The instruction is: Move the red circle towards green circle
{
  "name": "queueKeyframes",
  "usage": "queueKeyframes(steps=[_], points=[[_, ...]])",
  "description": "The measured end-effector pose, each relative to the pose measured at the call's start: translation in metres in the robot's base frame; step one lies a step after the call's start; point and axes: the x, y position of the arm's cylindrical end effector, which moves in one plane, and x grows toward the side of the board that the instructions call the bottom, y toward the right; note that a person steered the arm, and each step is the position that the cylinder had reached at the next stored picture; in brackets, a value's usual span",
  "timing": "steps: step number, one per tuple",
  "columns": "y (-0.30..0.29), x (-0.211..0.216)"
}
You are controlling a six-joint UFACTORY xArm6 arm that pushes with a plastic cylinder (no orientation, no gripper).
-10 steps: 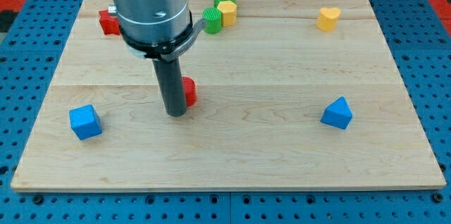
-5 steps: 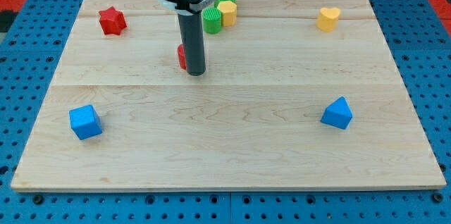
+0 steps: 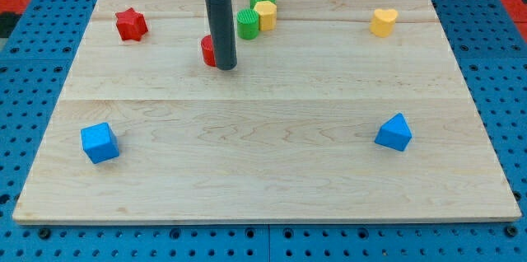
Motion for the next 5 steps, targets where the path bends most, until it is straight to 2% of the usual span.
queueKeyframes(steps=[3, 4, 5], points=[[-0.042, 0.005], [-0.075, 0.000], [-0.059, -0.026]])
